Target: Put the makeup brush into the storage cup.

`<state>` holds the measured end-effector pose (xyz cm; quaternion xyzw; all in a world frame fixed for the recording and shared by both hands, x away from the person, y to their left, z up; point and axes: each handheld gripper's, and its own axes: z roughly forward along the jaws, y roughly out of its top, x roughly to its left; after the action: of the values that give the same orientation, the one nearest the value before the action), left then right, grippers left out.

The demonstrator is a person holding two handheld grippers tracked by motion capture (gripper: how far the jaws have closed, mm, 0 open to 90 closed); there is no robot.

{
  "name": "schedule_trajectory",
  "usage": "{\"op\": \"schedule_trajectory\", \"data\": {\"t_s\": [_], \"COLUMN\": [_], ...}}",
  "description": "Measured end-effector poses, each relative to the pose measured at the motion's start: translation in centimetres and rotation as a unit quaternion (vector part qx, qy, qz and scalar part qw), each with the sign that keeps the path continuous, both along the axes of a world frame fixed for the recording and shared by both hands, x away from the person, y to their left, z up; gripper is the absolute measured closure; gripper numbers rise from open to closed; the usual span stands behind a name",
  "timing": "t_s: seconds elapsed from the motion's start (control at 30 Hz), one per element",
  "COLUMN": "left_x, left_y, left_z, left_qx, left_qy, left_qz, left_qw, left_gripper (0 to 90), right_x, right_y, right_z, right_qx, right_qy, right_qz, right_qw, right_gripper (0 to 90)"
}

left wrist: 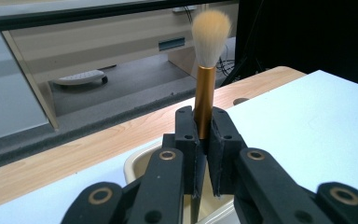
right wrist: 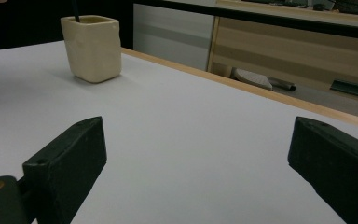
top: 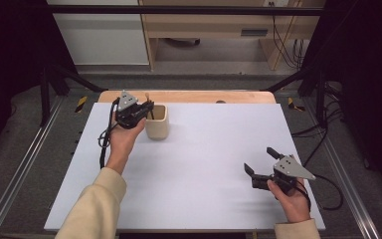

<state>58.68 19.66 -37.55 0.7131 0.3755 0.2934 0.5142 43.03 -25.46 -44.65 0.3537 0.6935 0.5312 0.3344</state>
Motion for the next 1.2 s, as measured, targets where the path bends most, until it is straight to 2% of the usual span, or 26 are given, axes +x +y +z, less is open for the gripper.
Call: {"op": "schedule_trajectory", "data": {"t_s": [0.13, 0.2, 0.27, 0.3, 0.37, 0.5, 0.67, 1.0, 1.2], "left_x": [0.0, -0.4, -0.6, -0.8, -1.2, -2.3, -3.6, -5.2, -6.0], "left_y": [0.1, 0.1, 0.2, 0.3, 0.5, 0.7, 0.7, 0.4, 0.1], "left_z": [-0.2, -0.2, -0.2, -0.2, -0.1, 0.1, 0.7, 1.1, 1.2], "left_qx": [-0.008, -0.013, -0.013, -0.016, -0.027, -0.017, -0.015, -0.025, -0.015], "left_qy": [0.007, -0.009, -0.014, -0.02, -0.026, -0.04, -0.06, -0.058, -0.05], "left_qz": [-0.006, 0.01, 0.014, 0.019, 0.016, 0.017, 0.007, -0.021, -0.037], "left_qw": [0.9999, 0.9998, 0.9997, 0.9995, 0.9992, 0.9989, 0.9981, 0.9978, 0.9979], "left_gripper": [80.7, 67.0, 56.8, 56.8, 48.3, 41.7, 32.7, 16.8, 11.1], "right_x": [0.0, 0.0, 0.0, 0.0, 0.0, -0.1, -0.1, 0.0, 0.0], "right_y": [0.0, 0.0, 0.0, 0.0, 0.1, 0.1, 0.2, 0.3, 0.4], "right_z": [0.0, 0.0, 0.0, 0.0, 0.0, 0.0, 0.0, 0.0, -0.1], "right_qx": [-0.001, 0.0, -0.001, -0.001, 0.0, -0.002, -0.004, -0.006, -0.007], "right_qy": [0.001, 0.0, 0.001, 0.001, 0.001, 0.002, 0.001, 0.003, 0.003], "right_qz": [0.001, 0.001, 0.0, 0.0, 0.001, 0.001, 0.002, 0.002, 0.002], "right_qw": [1.0, 1.0, 1.0, 1.0, 1.0, 1.0, 1.0, 1.0, 1.0], "right_gripper": [4.8, 4.7, 4.7, 4.7, 4.6, 4.6, 4.5, 4.3, 4.2]}}
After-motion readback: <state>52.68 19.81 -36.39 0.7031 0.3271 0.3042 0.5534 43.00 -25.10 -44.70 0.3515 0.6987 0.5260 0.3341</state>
